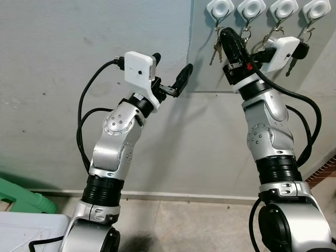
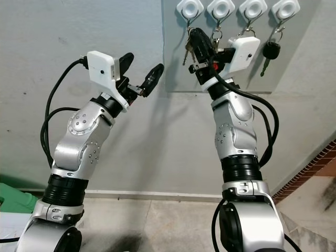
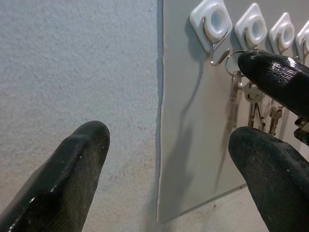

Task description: Hang keys on a hook

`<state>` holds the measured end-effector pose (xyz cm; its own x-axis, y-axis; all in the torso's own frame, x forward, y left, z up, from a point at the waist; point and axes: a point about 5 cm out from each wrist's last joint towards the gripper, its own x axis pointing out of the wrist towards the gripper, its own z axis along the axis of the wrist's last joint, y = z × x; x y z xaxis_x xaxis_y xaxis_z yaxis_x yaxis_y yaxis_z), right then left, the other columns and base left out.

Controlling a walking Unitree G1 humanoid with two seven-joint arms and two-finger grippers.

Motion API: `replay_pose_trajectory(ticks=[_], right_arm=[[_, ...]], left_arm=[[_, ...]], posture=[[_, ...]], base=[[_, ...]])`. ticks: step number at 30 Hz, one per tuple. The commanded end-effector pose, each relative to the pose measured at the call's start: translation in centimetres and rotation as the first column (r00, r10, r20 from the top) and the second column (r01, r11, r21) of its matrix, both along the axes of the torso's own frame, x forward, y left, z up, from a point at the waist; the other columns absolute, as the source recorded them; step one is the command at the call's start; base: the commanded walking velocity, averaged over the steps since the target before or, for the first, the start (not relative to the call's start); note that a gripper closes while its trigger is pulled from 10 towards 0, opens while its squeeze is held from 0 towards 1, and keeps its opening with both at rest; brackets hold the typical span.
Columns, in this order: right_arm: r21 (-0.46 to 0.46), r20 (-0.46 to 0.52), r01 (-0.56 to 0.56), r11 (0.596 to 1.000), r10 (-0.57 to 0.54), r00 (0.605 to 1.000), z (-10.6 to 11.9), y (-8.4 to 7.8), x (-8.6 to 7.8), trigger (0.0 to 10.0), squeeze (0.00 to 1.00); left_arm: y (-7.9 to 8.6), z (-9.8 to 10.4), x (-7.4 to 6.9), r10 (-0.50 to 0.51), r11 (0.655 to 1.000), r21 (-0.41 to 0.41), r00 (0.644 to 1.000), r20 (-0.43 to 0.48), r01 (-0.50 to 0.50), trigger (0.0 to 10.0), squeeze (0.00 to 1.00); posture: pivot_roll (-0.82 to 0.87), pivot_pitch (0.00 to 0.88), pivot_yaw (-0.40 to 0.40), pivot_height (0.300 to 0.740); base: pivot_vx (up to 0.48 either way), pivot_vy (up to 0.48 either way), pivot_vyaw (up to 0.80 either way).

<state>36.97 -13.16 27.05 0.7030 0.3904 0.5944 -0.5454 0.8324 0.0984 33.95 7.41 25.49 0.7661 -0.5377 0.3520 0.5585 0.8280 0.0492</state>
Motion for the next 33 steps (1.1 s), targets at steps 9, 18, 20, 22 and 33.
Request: replay_pose_trajectory(ticks=[9,18,20,22,33], right_arm=[[0.021,0.030,-0.031,0.999,0.030,0.999,1.14,0.46,0.45,10.0,0.00],[0.037,0.040,-0.046,0.998,0.044,0.998,1.52,0.61,0.66,10.0,0.00],[0.036,0.043,-0.056,0.998,0.054,0.998,1.51,0.67,0.63,10.0,0.00],[0.036,0.044,-0.060,0.998,0.058,0.997,1.50,0.68,0.63,10.0,0.00],[0.024,0.054,-0.106,0.994,0.105,0.993,1.35,1.01,0.43,10.0,0.00]], left_arm=[[-0.72,0.97,-0.46,-0.041,0.999,0.015,0.998,0.037,0.041,10.0,0.00],[-0.82,0.93,-0.58,-0.046,0.999,0.016,0.998,0.035,0.046,10.0,0.00],[-0.82,0.88,-0.61,-0.046,0.999,0.016,0.998,0.033,0.046,10.0,0.00],[-0.81,0.86,-0.61,-0.046,0.999,0.014,0.998,0.030,0.046,10.0,0.00],[-0.81,0.84,-0.59,-0.048,0.999,0.014,0.999,0.026,0.047,10.0,0.00]], posture=[[0.02,0.086,0.019,0.740],[0.02,0.087,0.018,0.740],[0.02,0.088,0.018,0.740],[0.02,0.090,0.017,0.740],[0.02,0.092,0.019,0.740]], base=[[0.000,0.000,0.00],[0.000,0.000,0.00],[0.000,0.000,0.00],[0.000,0.000,0.00],[0.000,0.000,0.00]])
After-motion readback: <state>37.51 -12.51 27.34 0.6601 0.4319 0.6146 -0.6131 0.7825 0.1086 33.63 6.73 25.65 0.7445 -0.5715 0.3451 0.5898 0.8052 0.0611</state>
